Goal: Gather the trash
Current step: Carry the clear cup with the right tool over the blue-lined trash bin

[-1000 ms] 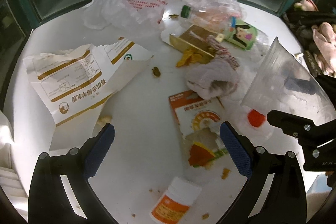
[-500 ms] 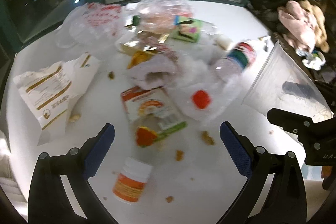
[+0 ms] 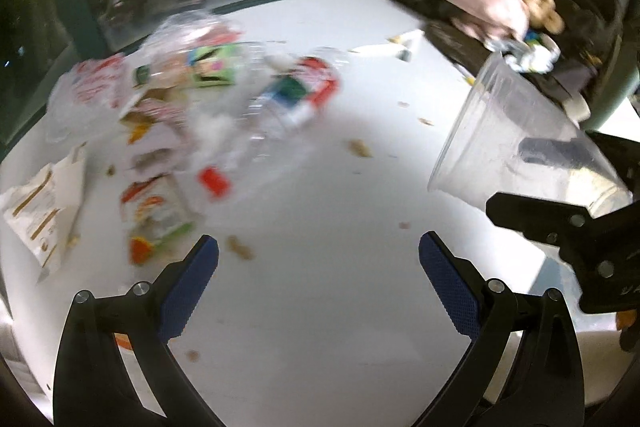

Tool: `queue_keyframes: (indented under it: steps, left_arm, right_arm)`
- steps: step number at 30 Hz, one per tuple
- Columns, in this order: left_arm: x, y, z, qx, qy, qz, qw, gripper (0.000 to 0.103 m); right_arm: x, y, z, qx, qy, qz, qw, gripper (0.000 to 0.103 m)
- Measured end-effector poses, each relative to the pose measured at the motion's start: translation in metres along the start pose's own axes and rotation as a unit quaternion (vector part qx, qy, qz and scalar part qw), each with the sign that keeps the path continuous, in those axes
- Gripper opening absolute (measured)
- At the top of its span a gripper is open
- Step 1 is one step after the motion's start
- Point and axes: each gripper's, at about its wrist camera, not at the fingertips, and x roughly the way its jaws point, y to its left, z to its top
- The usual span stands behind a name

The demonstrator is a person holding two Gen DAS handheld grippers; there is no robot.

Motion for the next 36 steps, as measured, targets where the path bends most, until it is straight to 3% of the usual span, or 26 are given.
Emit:
queue_keyframes:
  steps: [8,14,22,25,29,36]
  left_arm:
    - [-0.007,-0.104,0.013,0.076,-0.006,-0.057,0.9955,0.097]
    - [-0.008,-0.173,0.019,0.138,-0.003,-0.115,0.9837,0.097]
    - [-0.025,-0.259,0.017,0.245,0.005,-0.174,0.9536,0.097]
    - [-0.031,-0.280,0.020,0.261,0.018,-0.194,0.9454,0.097]
    - [-0.048,-0.305,0.024,0.287,0.004,-0.214,0.9337,0.097]
    - [-0.052,-0.354,0.016,0.345,0.008,-0.238,0.9080,0.097]
  right_arm:
    - [-0.063,-0.069,-0.045,0.075,-0.019,-0.033,0.996,0.071]
    - [-0.105,-0.108,-0.083,0.130,-0.033,-0.078,0.988,0.071]
    - [-0.162,-0.142,-0.134,0.200,-0.058,-0.143,0.968,0.071]
    - [-0.185,-0.151,-0.152,0.227,-0.077,-0.163,0.957,0.071]
    - [-0.213,-0.162,-0.171,0.260,-0.110,-0.190,0.940,0.071]
    - [-0.227,-0.181,-0.194,0.305,-0.107,-0.212,0.922,0.071]
